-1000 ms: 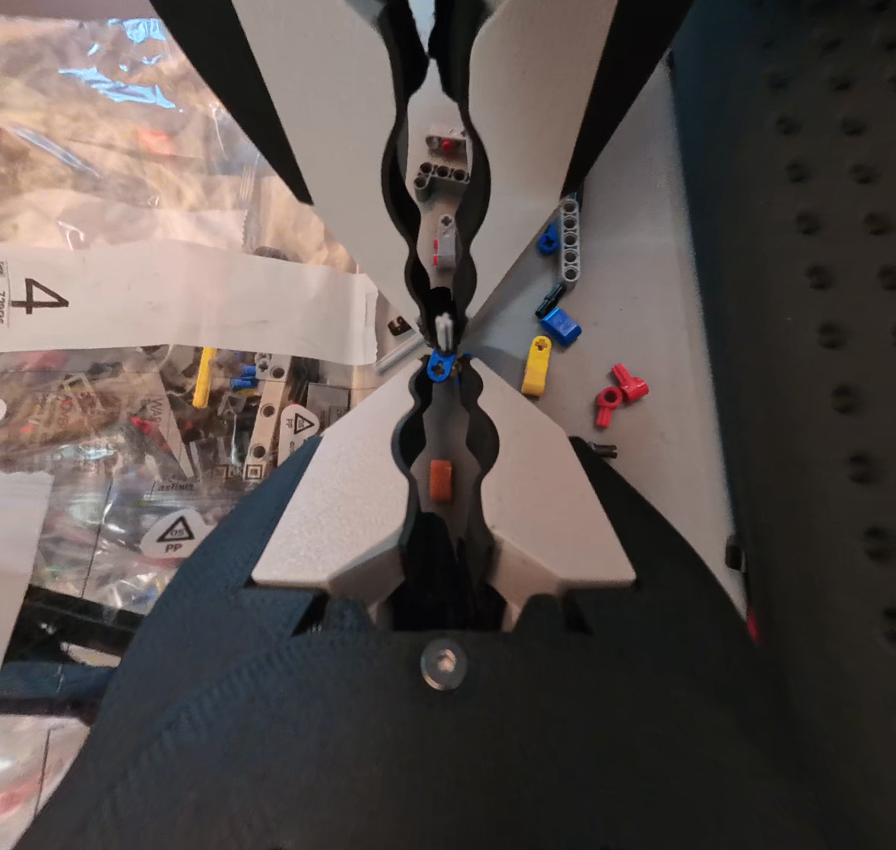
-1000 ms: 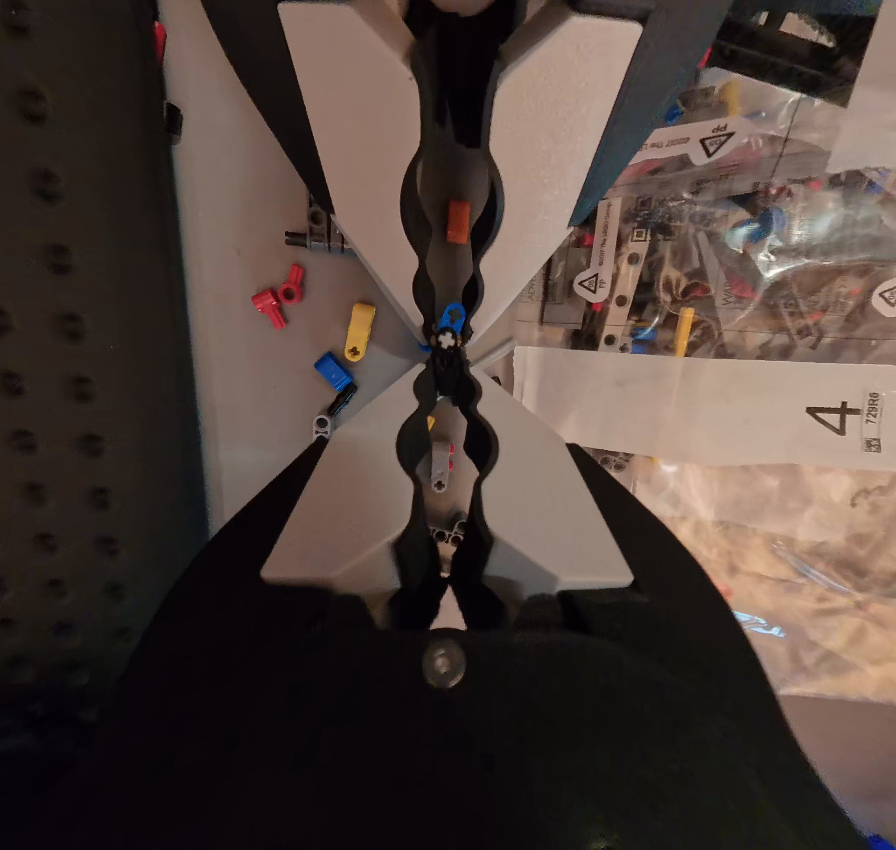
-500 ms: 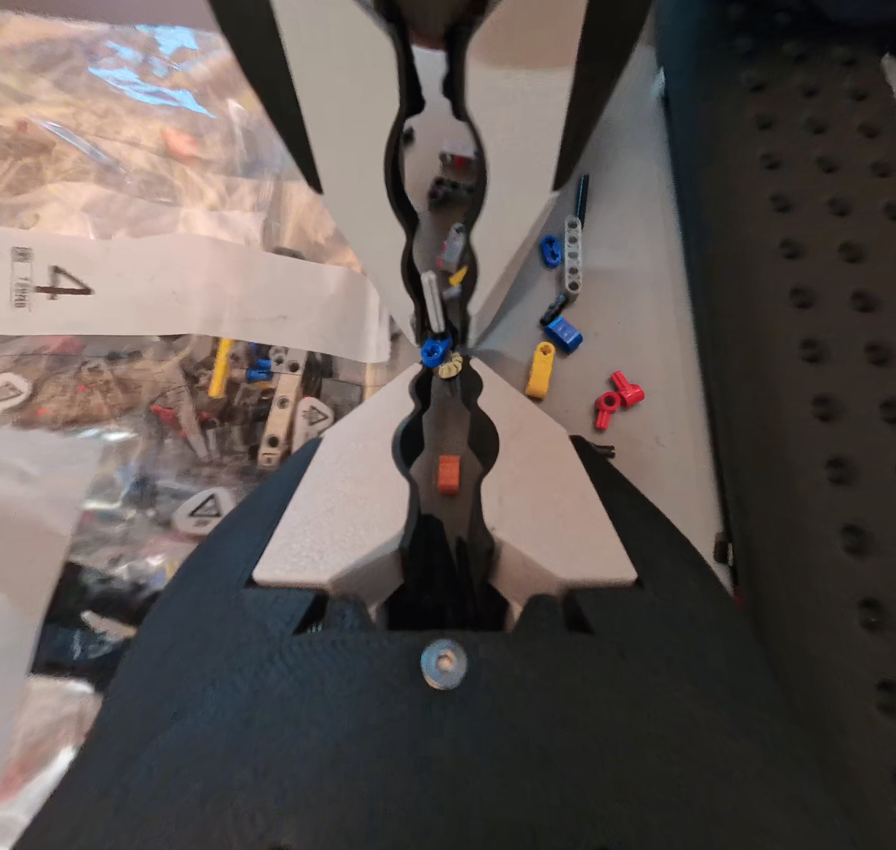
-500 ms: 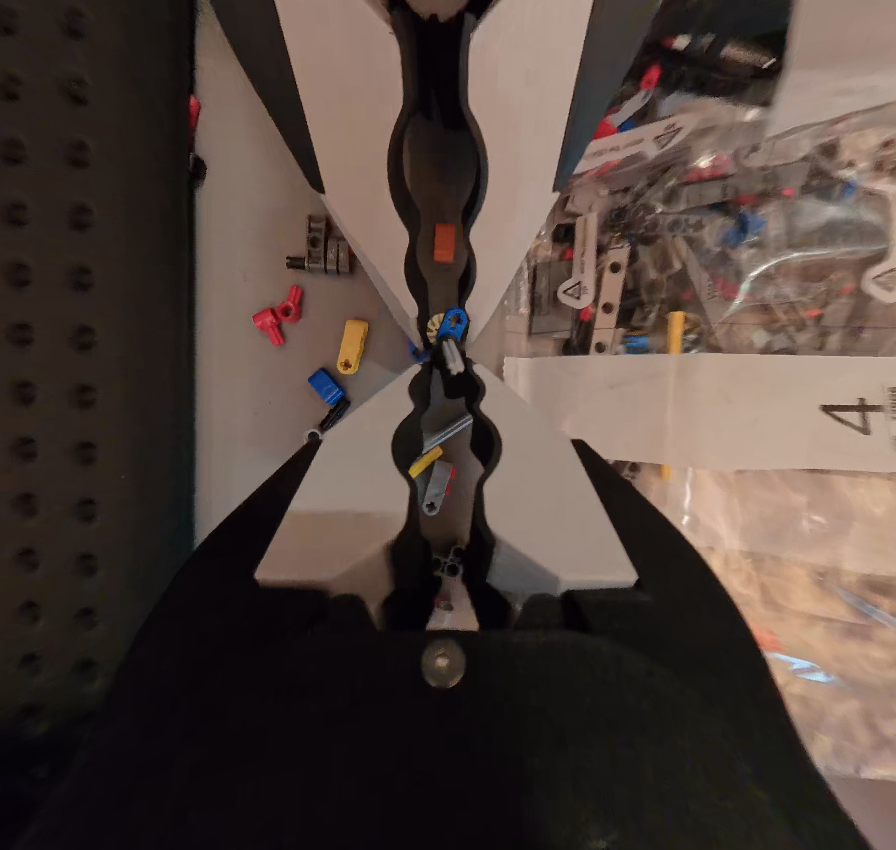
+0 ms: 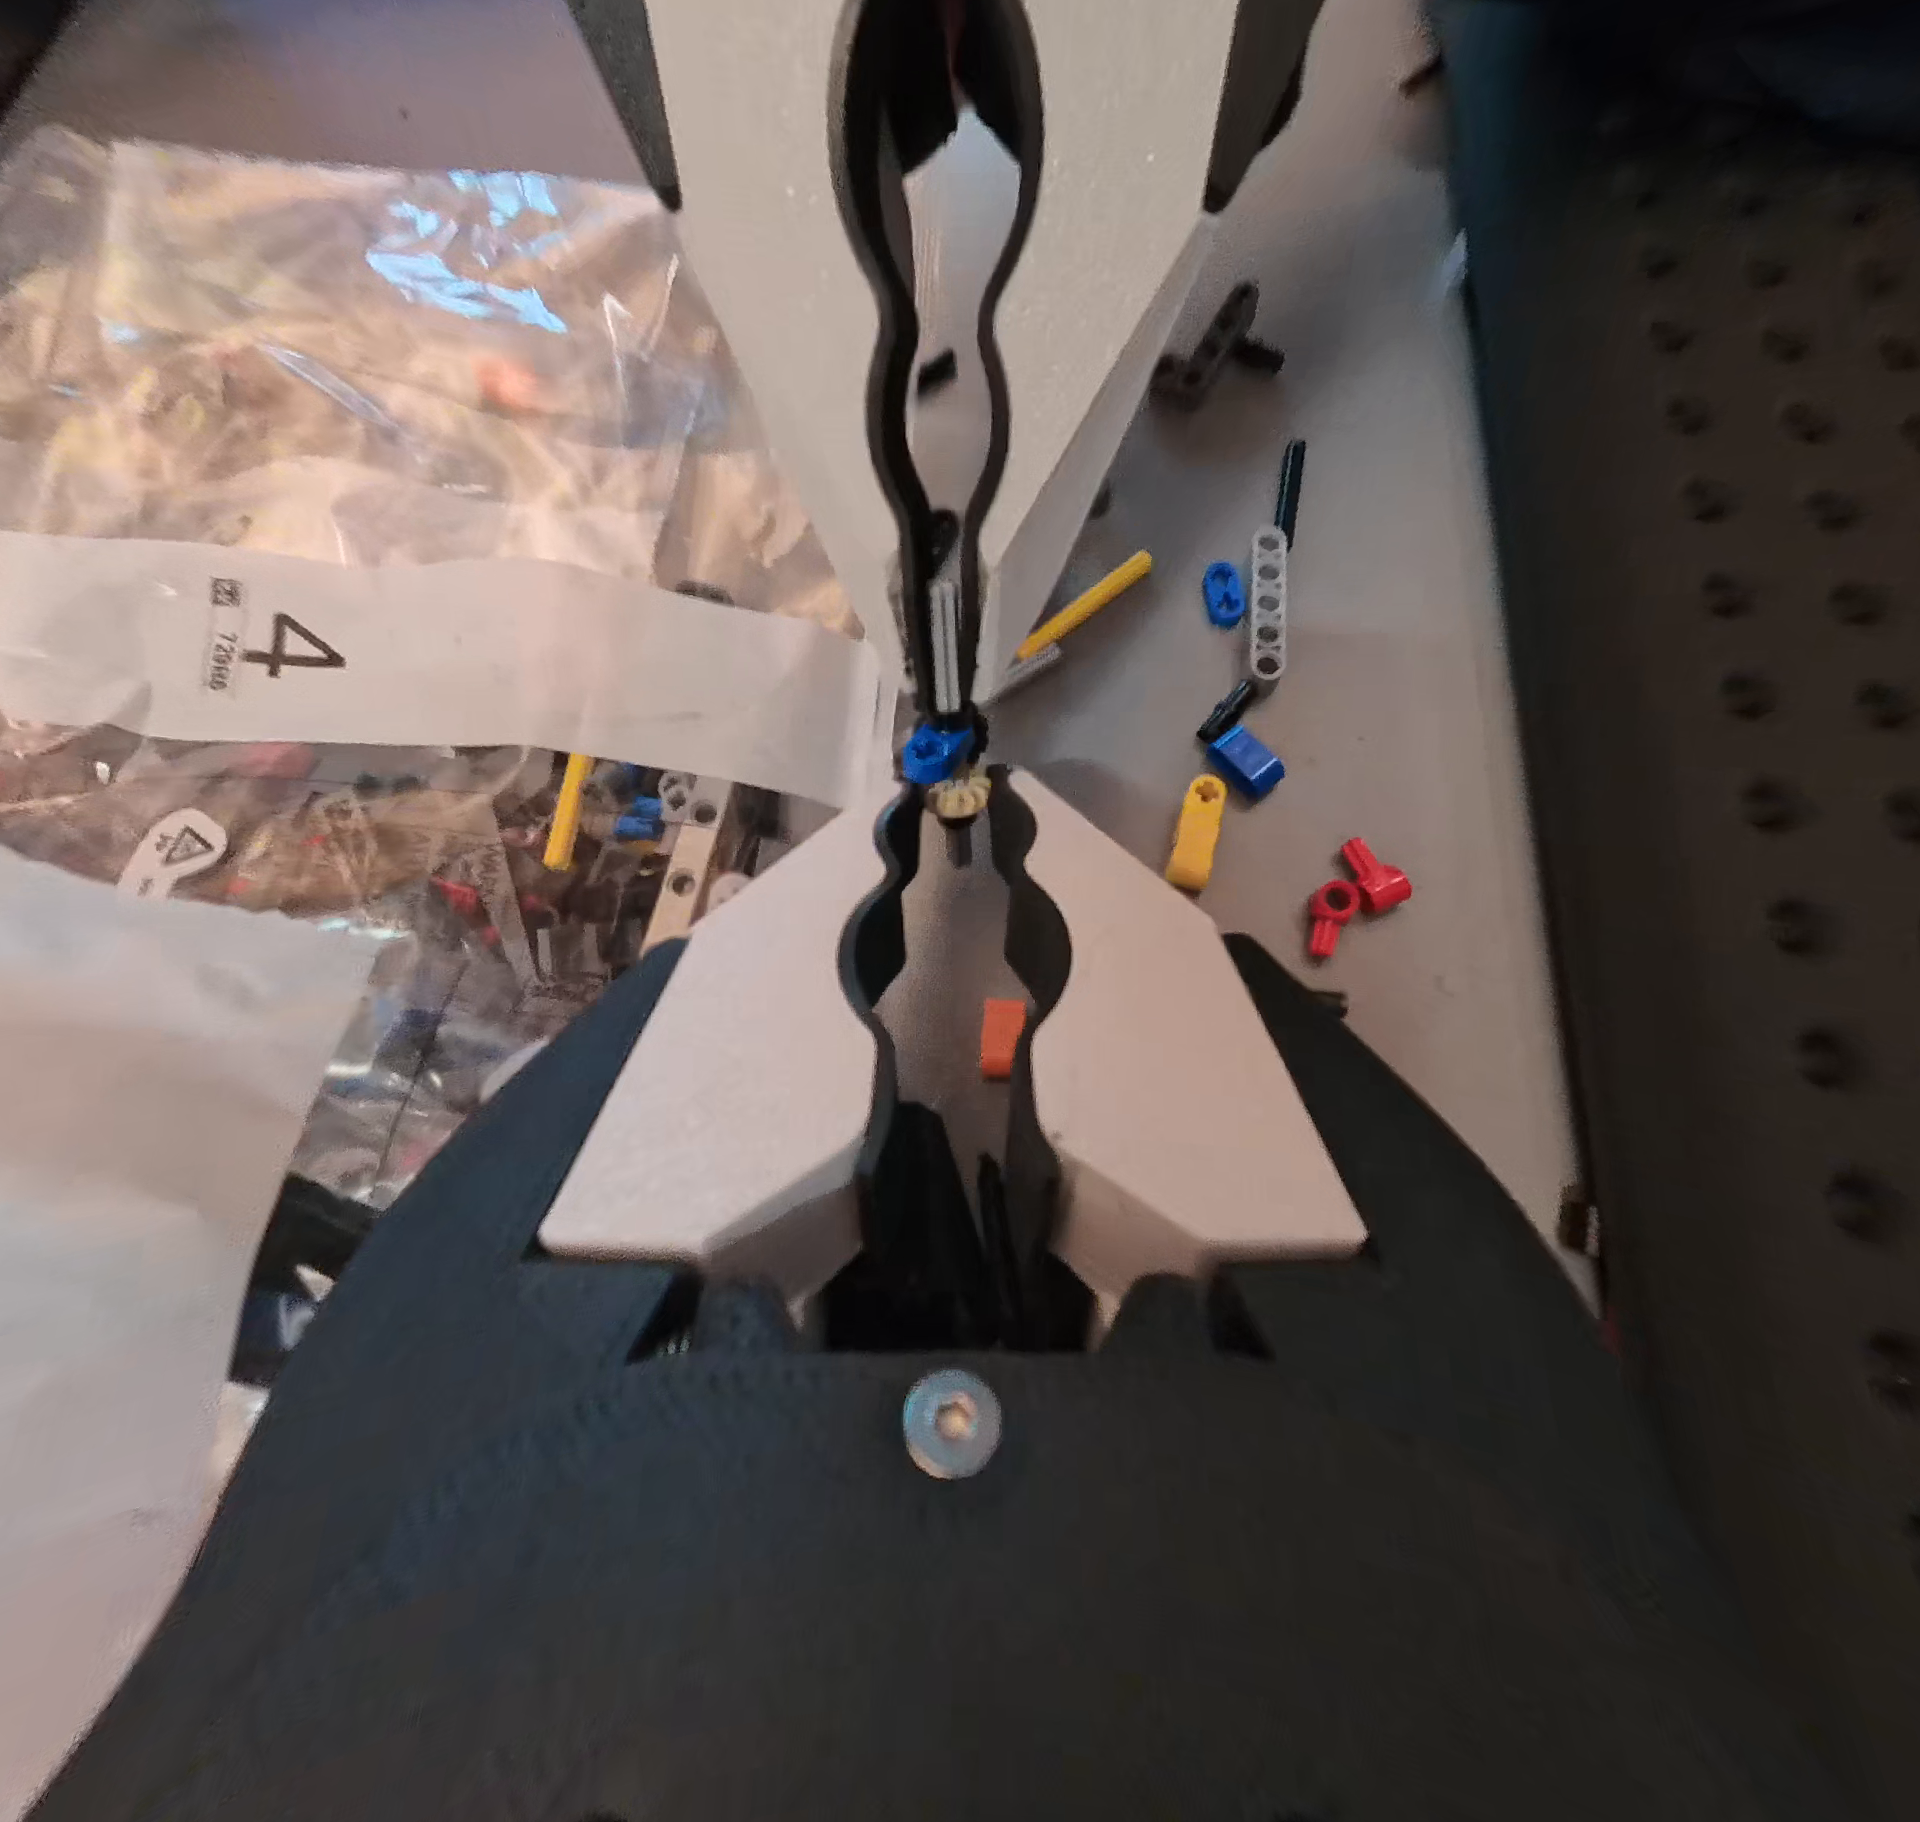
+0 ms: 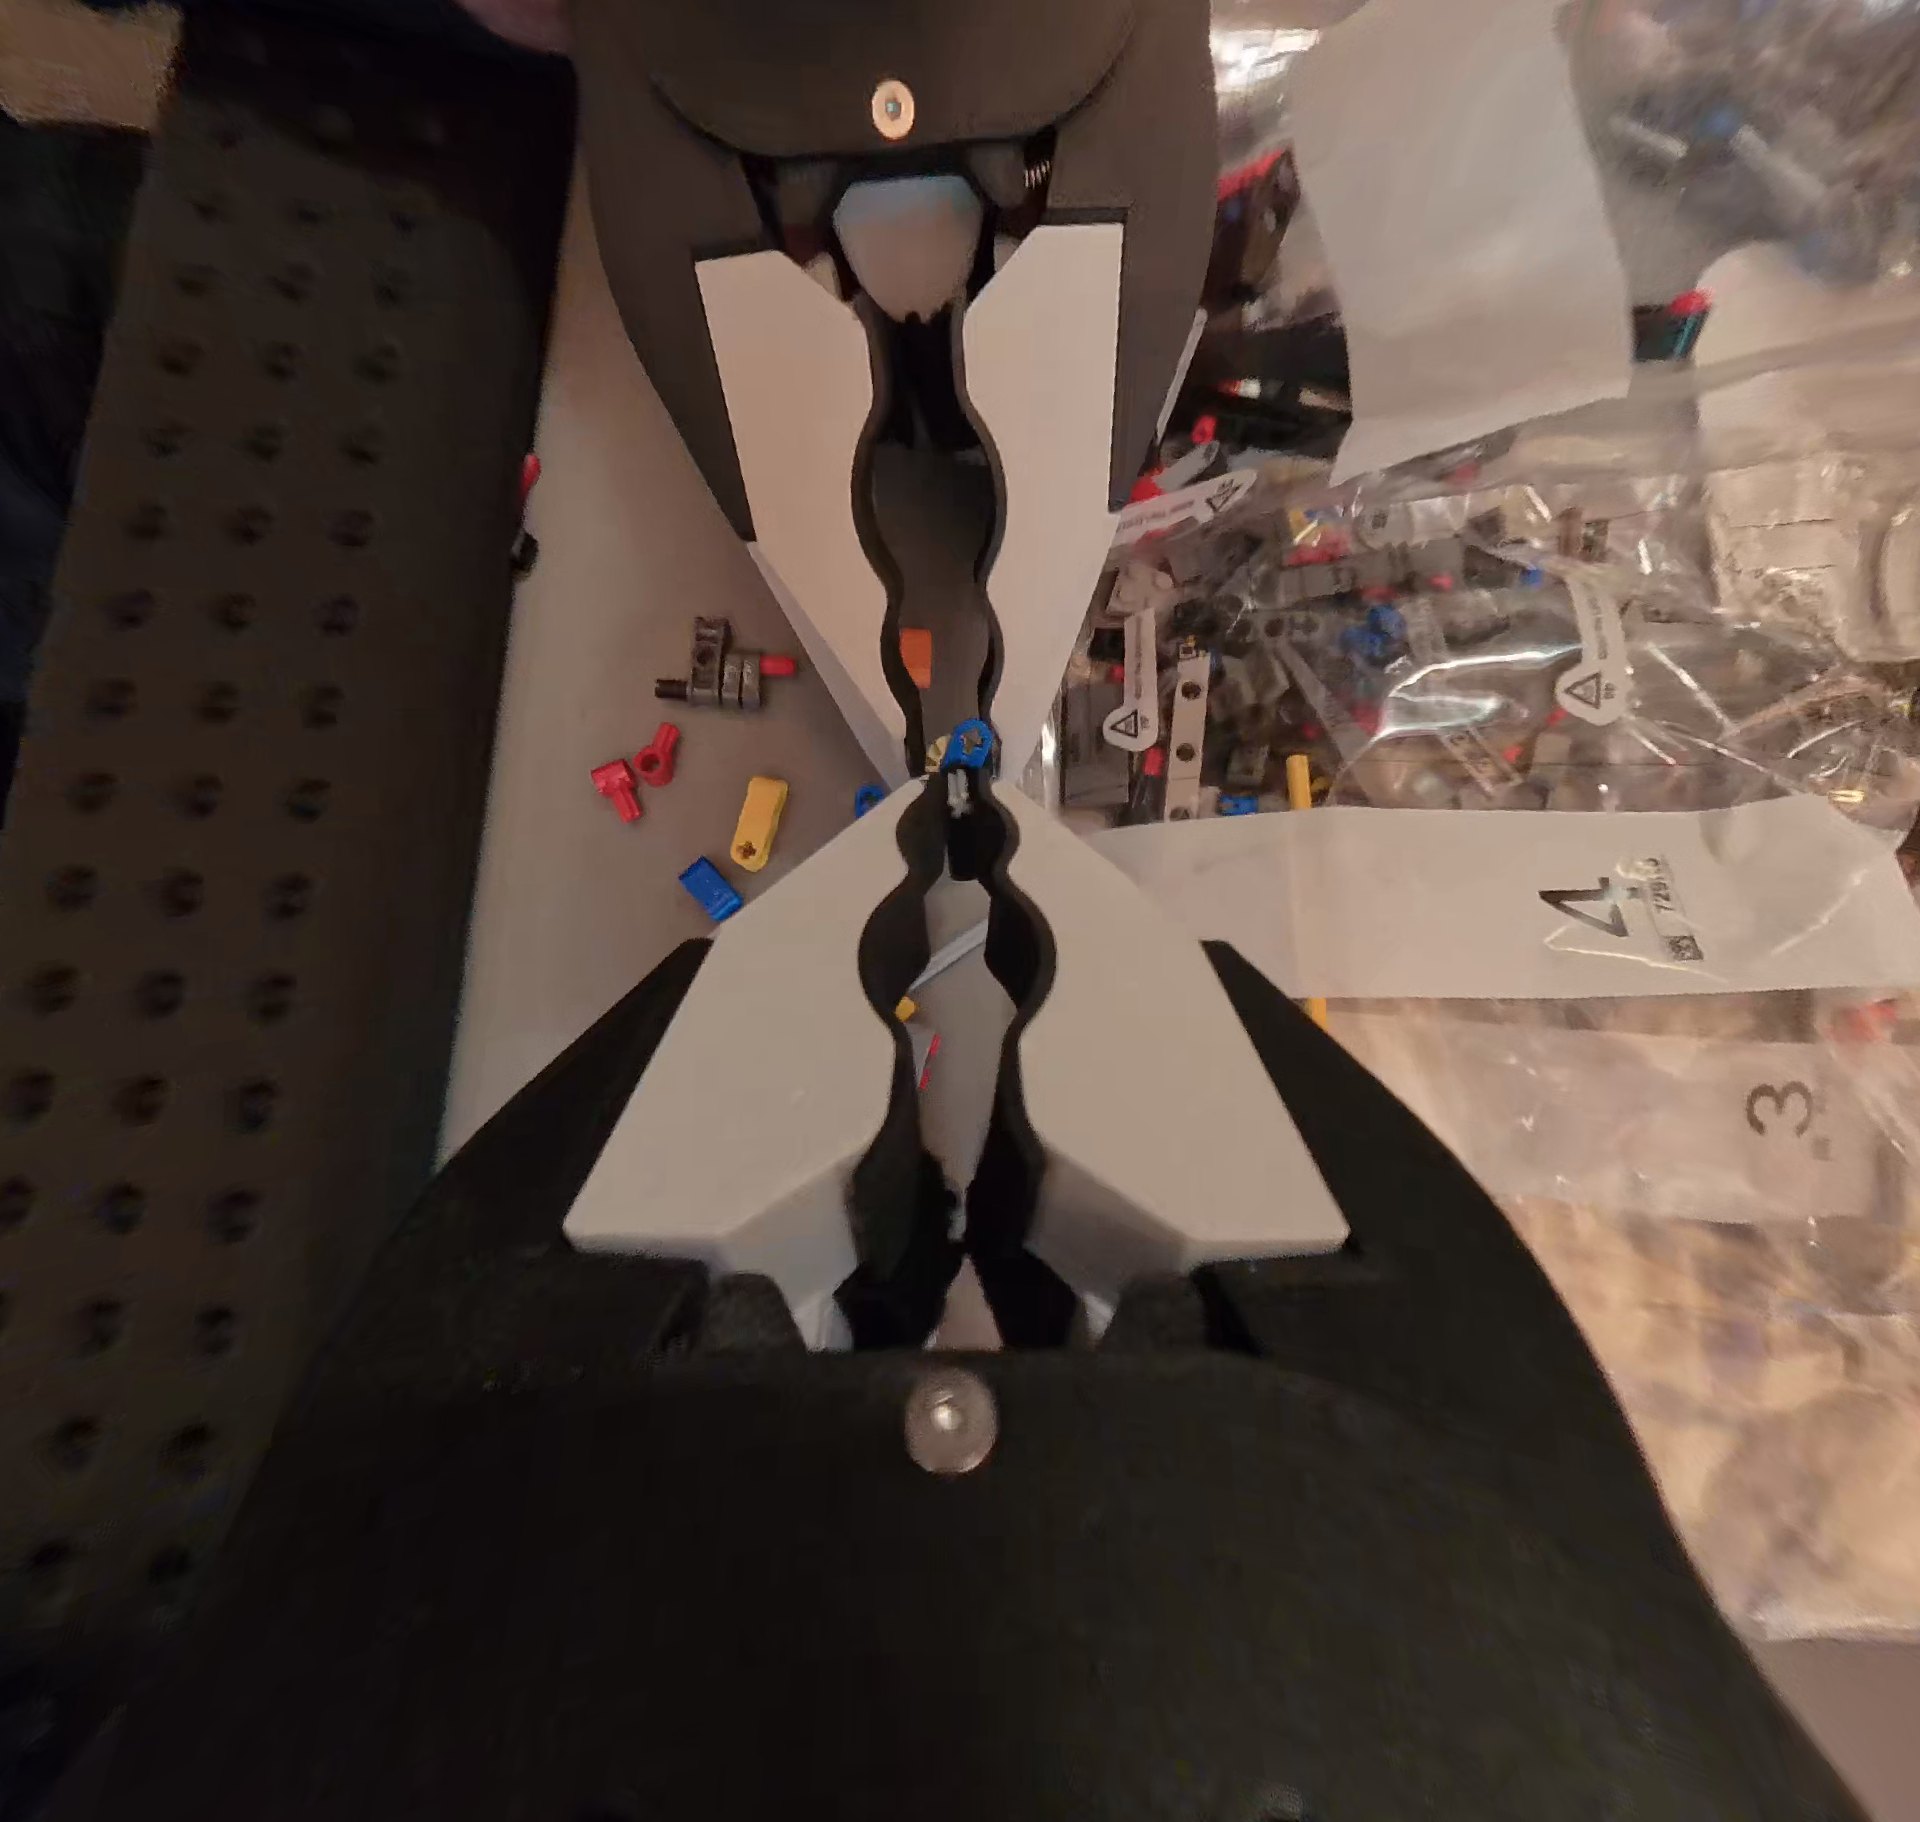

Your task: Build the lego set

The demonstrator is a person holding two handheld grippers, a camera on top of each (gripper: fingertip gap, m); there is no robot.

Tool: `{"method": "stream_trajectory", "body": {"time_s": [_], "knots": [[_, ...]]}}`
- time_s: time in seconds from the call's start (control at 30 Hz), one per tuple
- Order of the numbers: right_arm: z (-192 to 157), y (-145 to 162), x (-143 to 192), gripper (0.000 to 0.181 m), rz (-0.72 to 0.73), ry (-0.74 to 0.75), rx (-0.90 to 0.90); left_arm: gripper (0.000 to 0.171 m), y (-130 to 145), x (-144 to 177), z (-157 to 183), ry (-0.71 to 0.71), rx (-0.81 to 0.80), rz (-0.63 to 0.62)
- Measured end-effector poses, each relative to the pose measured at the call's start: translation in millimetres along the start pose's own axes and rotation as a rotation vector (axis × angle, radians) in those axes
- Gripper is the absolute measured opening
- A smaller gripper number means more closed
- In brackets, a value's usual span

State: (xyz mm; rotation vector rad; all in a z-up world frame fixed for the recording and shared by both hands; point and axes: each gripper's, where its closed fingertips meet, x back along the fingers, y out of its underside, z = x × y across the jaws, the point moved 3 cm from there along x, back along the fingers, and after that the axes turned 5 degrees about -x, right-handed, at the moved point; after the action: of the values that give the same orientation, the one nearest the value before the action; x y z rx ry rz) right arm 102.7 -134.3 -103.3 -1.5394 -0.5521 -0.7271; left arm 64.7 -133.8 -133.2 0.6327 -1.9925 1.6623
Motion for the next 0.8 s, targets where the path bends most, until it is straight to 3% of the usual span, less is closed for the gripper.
{"method": "stream_trajectory", "body": {"time_s": [0.63,0.7,0.73,0.77,0.8], "knots": [[-6,-2,30,0.001,0.149,-0.082,0.012,0.012,-28,23,3,-0.068,-0.101,0.135],[1,6,43,0.000,0.155,-0.047,-0.002,0.011,-8,28,-8,-0.135,-0.120,0.022],[7,9,63,0.000,0.226,-0.023,-0.034,0.011,1,36,-16,-0.144,-0.065,0.047],[10,11,82,0.000,0.302,-0.020,-0.056,0.010,-9,49,-21,-0.134,0.011,0.158],[11,16,88,0.000,0.309,-0.012,-0.060,0.010,-26,57,-19,-0.152,-0.021,0.210]]}}
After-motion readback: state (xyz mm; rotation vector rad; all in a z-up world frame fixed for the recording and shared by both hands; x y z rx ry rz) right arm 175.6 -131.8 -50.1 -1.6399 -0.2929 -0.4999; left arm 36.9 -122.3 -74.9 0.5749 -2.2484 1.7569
